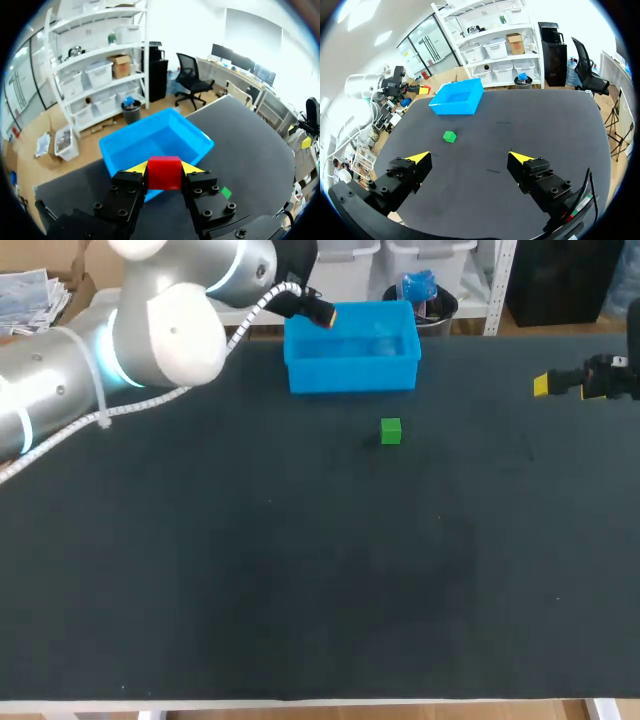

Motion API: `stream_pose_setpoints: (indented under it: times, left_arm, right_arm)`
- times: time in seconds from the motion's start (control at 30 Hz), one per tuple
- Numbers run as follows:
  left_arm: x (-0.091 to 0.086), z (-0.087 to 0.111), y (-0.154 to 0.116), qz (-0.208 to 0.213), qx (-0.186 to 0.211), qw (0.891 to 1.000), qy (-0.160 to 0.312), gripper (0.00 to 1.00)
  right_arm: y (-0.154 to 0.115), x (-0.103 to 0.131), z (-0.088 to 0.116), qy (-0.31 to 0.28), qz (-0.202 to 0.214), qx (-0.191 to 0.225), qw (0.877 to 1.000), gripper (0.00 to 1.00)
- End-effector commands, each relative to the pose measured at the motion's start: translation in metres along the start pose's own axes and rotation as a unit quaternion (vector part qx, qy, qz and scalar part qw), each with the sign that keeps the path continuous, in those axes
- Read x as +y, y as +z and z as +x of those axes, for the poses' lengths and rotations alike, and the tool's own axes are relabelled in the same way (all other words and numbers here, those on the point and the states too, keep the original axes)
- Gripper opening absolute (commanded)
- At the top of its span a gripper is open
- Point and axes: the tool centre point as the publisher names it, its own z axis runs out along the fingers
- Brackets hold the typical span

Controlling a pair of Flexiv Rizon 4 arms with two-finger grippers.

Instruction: Use the left arm to pick the red cube and place it into the blue plastic box first, then use the right arm to grasp the green cube and put it into the same blue plastic box after the first action is fully finished.

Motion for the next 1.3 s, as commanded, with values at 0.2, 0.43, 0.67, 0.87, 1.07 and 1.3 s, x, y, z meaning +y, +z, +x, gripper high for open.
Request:
stream_pose_setpoints:
  times: [0.2, 0.43, 0.67, 0.87, 1.07, 1.3]
  left_arm:
    - [0.015, -0.007, 0.037, 0.004, 0.017, 1.0, -0.004, 0.0]
    - [0.022, 0.001, 0.057, 0.005, 0.032, 0.999, -0.015, 0.0]
    - [0.027, 0.01, 0.078, 0.002, 0.053, 0.998, -0.025, 0.0]
    - [0.029, 0.014, 0.085, -0.003, 0.069, 0.997, -0.037, 0.0]
    - [0.028, 0.012, 0.078, -0.002, 0.075, 0.997, -0.028, 0.99]
    - [0.025, 0.01, 0.065, -0.007, 0.077, 0.997, -0.023, 1.0]
  right_arm:
    - [0.0, 0.0, 0.0, 0.0, 0.001, 0.0, 1.0, 1.0]
    - [0.0, 0.0, 0.0, 0.0, 0.001, 0.0, 1.0, 1.0]
    - [0.0, 0.0, 0.0, 0.0, 0.001, 0.0, 1.0, 1.0]
    - [0.0, 0.0, 0.0, 0.0, 0.001, 0.0, 1.0, 1.0]
    - [0.0, 0.0, 0.0, 0.0, 0.001, 0.0, 1.0, 1.0]
    - [0.0, 0.0, 0.0, 0.0, 0.001, 0.0, 1.0, 1.0]
